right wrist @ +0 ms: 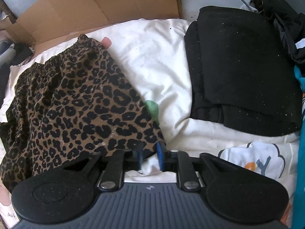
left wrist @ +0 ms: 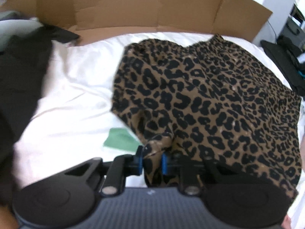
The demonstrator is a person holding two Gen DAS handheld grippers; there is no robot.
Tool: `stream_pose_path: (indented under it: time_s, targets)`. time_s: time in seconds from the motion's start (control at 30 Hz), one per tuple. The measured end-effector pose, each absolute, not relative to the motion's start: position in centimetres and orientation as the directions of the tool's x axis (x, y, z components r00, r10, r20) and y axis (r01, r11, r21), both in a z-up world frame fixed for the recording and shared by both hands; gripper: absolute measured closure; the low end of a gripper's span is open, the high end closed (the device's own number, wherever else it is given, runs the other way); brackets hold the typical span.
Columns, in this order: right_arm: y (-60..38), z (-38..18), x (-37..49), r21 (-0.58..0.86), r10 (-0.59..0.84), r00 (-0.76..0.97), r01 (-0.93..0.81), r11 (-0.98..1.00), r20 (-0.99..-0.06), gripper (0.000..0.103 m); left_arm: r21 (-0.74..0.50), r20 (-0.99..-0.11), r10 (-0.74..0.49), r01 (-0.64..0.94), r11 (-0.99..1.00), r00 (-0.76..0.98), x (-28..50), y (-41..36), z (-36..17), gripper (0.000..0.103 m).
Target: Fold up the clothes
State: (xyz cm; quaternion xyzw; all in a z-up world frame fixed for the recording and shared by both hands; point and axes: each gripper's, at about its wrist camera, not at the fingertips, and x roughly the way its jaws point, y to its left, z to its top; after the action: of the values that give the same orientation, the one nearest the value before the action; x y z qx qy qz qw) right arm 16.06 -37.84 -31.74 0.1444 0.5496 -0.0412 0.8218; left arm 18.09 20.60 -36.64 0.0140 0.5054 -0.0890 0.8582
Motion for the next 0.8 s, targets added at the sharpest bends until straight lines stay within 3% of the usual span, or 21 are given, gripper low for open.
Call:
stream_pose_path:
  time_s: [0.3, 0.67, 0.8]
  targets:
    - [-37.2, -30.8, 15.6, 0.208, 0.110, 0.401, 0.208, 0.956, -0.909, 0.068, -0.100, -0.889, -0.038, -0.113, 0.989, 0.457, 14.0, 23.6, -33.7, 0.092]
    - [-38.0, -32.2, 14.8, 0.217, 0.116, 0.411, 0.209, 0.953, -0.904, 0.065, 0.010, -0.909, 0.081, -0.173, 0.985, 0.409, 15.6, 25.1, -35.0, 0.092]
    - [-38.8, -33.2, 14.6, 0.225, 0.117, 0.413, 0.224, 0.948, -0.903, 0.064, 0.040, -0.925, 0.120, -0.222, 0.974, 0.360, 15.9, 25.1, -36.2, 0.083]
